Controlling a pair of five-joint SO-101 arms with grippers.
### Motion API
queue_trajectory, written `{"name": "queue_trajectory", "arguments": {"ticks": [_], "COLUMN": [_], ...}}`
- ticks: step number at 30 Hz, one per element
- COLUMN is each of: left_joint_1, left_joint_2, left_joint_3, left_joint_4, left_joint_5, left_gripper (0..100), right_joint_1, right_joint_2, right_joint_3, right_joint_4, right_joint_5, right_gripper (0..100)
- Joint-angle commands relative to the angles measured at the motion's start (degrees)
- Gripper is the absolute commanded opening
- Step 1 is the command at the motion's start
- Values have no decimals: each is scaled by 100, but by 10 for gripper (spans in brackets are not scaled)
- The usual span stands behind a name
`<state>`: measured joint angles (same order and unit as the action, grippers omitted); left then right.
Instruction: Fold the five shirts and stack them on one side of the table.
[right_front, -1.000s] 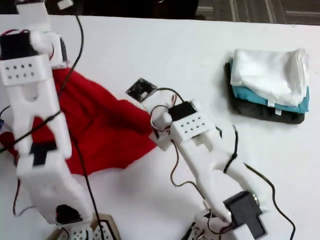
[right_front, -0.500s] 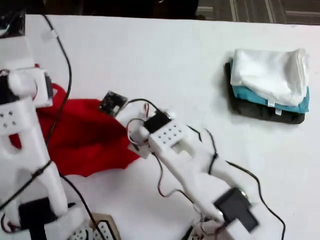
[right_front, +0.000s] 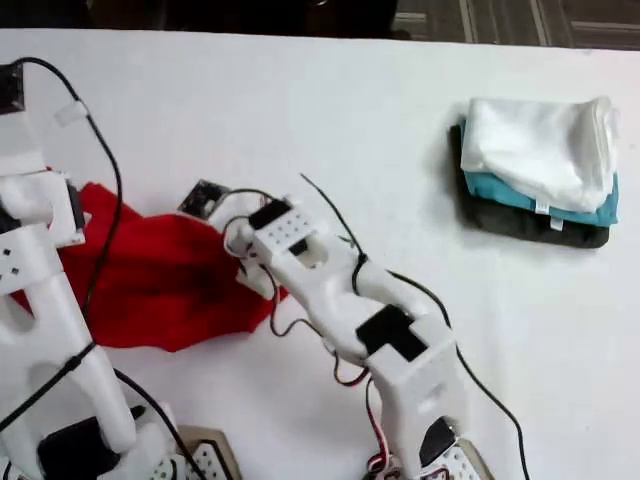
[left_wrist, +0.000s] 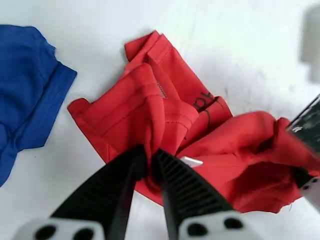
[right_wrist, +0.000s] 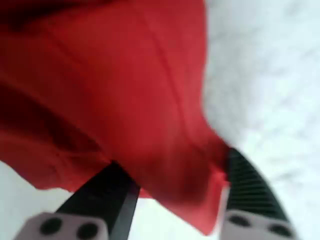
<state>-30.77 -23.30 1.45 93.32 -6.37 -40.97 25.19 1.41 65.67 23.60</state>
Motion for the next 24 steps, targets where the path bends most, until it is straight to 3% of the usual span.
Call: {"name": "queue_trajectory", "arguments": {"ticks": [1,10,16,24], "left_joint_1": [-53,18,466,1073], "left_joint_2": [-167,-167,-185,-193], "left_joint_3": [171,-13,-1051,-2791], "left_joint_4": [-334,-580,-255,185], "left_joint_5": [-35,-18,18,18], "left_gripper": [27,27,27,27], "right_joint_1": [330,1270,1446,2299], "right_joint_2": [-233,-2132,-3574,-5174], "right_joint_3": [-440,-448,-475,-1046], "right_joint_4": [470,848,989,945], "right_joint_5": [-18,211,967,1011], "right_gripper": [9,19,19,19]}}
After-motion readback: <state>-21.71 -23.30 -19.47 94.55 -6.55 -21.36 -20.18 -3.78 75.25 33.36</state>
